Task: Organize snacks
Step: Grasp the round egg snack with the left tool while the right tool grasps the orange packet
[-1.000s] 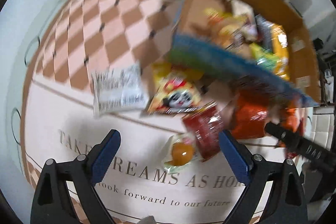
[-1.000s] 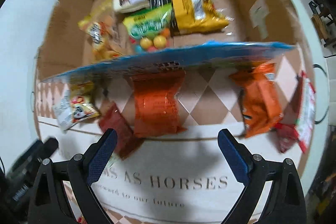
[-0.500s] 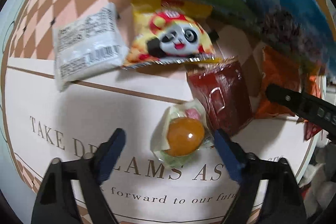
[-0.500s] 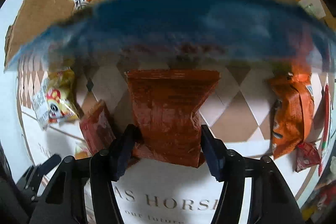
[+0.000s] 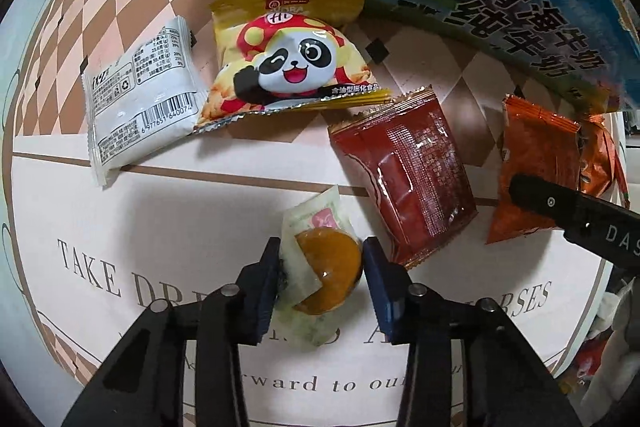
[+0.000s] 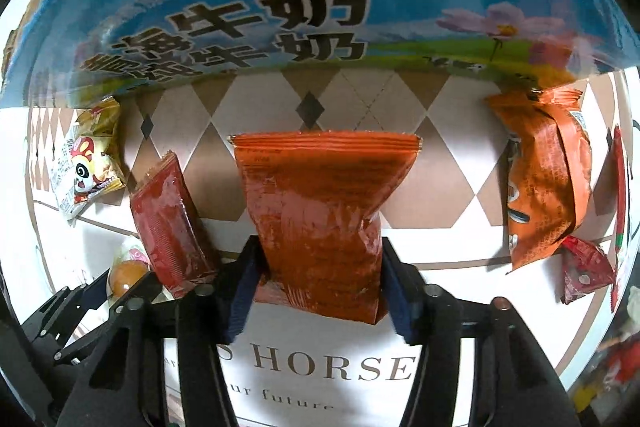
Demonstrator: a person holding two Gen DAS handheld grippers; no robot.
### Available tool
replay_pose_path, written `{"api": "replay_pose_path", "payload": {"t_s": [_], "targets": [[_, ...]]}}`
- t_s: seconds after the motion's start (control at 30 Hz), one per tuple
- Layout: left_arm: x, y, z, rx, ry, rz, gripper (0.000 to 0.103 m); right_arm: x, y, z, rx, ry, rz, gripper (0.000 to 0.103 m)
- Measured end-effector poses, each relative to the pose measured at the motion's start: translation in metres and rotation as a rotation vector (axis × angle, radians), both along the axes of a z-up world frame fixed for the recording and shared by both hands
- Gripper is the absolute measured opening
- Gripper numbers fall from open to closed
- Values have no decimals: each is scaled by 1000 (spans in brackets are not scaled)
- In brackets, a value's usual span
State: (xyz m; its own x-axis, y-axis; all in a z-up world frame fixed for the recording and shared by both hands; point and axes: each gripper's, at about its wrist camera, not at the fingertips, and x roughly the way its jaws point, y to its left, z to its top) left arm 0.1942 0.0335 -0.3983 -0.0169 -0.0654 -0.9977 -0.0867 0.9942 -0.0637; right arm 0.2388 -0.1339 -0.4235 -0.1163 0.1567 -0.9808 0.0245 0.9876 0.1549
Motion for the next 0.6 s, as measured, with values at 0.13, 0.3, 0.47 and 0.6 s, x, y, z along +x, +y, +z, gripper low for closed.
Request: {"api": "replay_pose_path", "payload": {"t_s": [0.13,0.3,0.47,0.6], "targets": [[-11,0,1,-19,13,13,36,-11,-9,8,32,18,-22,49],[-37,-2,6,-57,14,32,36,-38,-19,20,79,23,-55,48],[-55,-5,28,-94,-11,38,36,-52,-20,36,128,5,-67,48],[-55,-10,57,-136,-53,39,36,-57,-17,60,178,-19,-77,47]]}}
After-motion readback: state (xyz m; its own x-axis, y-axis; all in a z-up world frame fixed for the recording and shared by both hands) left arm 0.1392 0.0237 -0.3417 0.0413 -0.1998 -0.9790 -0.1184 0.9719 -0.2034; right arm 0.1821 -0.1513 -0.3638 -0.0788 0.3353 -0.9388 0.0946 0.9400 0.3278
